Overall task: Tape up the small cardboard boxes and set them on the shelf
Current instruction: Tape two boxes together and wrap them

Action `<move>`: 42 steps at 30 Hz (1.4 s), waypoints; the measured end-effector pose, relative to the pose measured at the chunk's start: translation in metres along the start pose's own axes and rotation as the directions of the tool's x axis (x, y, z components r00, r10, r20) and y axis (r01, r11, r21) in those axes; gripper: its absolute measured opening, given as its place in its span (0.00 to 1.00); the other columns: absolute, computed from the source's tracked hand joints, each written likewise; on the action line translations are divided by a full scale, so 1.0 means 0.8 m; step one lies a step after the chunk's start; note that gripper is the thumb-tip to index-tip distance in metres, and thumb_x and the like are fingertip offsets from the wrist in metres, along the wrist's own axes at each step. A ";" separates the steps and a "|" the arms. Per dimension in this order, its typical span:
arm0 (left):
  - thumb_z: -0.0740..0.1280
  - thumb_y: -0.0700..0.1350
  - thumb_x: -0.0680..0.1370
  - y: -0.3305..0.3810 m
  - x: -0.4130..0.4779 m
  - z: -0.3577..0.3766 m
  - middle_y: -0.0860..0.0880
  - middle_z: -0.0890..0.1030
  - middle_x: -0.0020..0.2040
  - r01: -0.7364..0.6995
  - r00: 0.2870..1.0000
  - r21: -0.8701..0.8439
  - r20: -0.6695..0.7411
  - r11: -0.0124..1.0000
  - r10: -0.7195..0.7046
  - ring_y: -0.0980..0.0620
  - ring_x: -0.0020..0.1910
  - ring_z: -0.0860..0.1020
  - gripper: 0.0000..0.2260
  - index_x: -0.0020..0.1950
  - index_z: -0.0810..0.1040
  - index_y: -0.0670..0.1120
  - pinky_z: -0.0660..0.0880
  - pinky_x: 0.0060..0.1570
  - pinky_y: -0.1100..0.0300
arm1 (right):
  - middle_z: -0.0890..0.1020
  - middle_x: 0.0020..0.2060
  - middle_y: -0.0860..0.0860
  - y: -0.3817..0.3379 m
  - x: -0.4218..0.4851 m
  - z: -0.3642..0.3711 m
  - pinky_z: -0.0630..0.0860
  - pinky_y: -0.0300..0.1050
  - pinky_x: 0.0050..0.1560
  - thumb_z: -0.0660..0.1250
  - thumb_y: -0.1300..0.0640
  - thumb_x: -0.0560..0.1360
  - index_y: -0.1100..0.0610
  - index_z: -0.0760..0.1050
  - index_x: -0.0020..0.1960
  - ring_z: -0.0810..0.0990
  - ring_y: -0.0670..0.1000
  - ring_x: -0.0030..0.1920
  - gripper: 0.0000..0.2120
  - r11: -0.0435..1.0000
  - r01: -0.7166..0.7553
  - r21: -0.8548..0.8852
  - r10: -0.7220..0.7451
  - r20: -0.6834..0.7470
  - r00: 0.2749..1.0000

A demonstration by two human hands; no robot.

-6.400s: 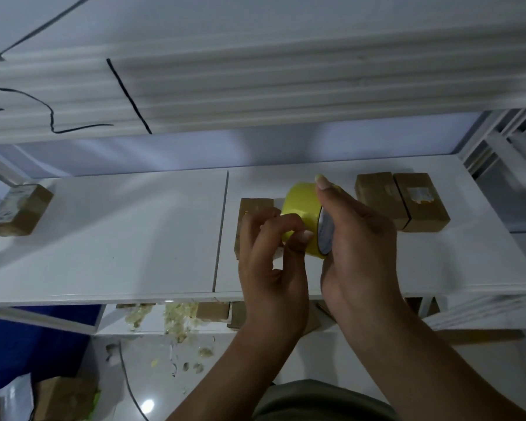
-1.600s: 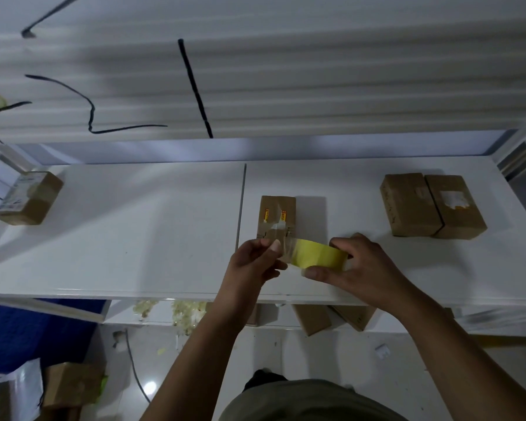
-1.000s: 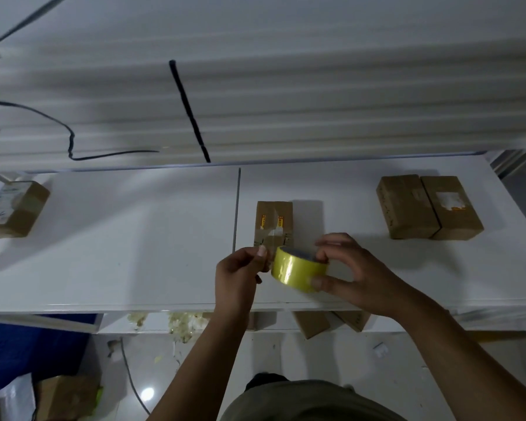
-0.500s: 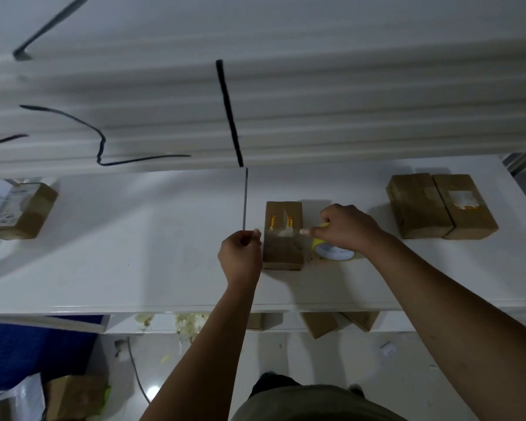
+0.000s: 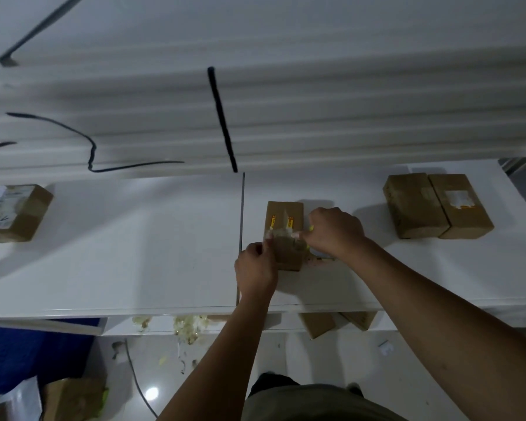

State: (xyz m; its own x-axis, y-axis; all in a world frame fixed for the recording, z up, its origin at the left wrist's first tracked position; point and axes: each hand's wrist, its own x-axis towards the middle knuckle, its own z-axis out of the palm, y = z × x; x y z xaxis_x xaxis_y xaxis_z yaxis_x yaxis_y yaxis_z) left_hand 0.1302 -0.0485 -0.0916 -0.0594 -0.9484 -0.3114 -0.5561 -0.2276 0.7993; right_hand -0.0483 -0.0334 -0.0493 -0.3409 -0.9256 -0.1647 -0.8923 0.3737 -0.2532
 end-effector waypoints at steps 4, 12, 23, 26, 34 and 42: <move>0.72 0.60 0.80 0.008 0.001 0.001 0.43 0.86 0.59 0.077 0.995 -0.269 0.087 0.960 -0.055 0.43 0.60 0.84 0.26 0.68 0.81 0.41 0.82 0.63 0.45 | 0.79 0.35 0.46 0.000 -0.007 -0.009 0.64 0.42 0.33 0.70 0.31 0.74 0.49 0.71 0.38 0.74 0.46 0.33 0.22 0.999 0.005 0.053 -0.006 0.008 1.000; 0.76 0.55 0.79 0.047 -0.022 -0.010 0.43 0.74 0.68 -0.014 0.998 -0.635 -0.058 0.773 -0.029 0.43 0.65 0.79 0.22 0.70 0.73 0.60 0.84 0.59 0.40 | 0.73 0.24 0.45 0.022 -0.023 -0.089 0.66 0.43 0.35 0.72 0.33 0.73 0.55 0.77 0.33 0.73 0.44 0.29 0.26 0.865 0.007 0.502 0.020 -0.049 0.999; 0.66 0.45 0.86 0.087 -0.044 -0.048 0.40 0.87 0.56 0.179 0.983 -0.835 0.168 0.520 -0.069 0.44 0.57 0.86 0.13 0.64 0.83 0.37 0.85 0.54 0.56 | 0.65 0.37 0.57 0.072 -0.086 -0.098 0.63 0.51 0.48 0.74 0.31 0.71 0.64 0.69 0.40 0.69 0.51 0.42 0.34 0.383 0.161 0.910 -0.197 -0.090 0.976; 0.67 0.44 0.86 0.093 -0.056 -0.060 0.40 0.87 0.52 0.217 0.976 -0.847 0.188 0.484 -0.110 0.47 0.49 0.88 0.11 0.58 0.84 0.37 0.86 0.48 0.57 | 0.62 0.32 0.57 0.072 -0.100 -0.097 0.63 0.43 0.40 0.72 0.31 0.73 0.62 0.67 0.36 0.66 0.49 0.36 0.34 0.468 0.216 0.857 -0.175 -0.150 0.973; 0.70 0.48 0.84 0.106 -0.091 -0.063 0.36 0.86 0.53 0.515 0.856 -0.823 0.476 0.241 -0.202 0.39 0.50 0.86 0.13 0.60 0.83 0.38 0.87 0.42 0.49 | 0.64 0.26 0.47 0.041 -0.123 -0.094 0.63 0.47 0.36 0.72 0.39 0.76 0.56 0.66 0.29 0.67 0.45 0.29 0.29 0.682 0.156 0.714 -0.077 -0.142 0.987; 0.62 0.42 0.87 0.090 -0.087 -0.084 0.34 0.85 0.59 0.038 0.977 -0.428 0.207 0.903 0.057 0.41 0.54 0.85 0.13 0.66 0.83 0.39 0.81 0.63 0.43 | 0.70 0.25 0.43 0.011 -0.143 -0.097 0.67 0.31 0.31 0.72 0.45 0.79 0.52 0.68 0.31 0.73 0.40 0.28 0.23 0.663 0.223 0.715 -0.054 -0.251 0.966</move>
State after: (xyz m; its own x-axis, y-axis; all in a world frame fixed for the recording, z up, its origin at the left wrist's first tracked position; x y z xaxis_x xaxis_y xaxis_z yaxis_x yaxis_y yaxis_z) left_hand 0.1505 -0.0135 0.0222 -0.2609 -0.8938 -0.3648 -0.1494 -0.3360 0.9299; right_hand -0.0404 0.0714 0.0414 -0.3553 -0.9300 0.0943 -0.4562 0.0845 -0.8858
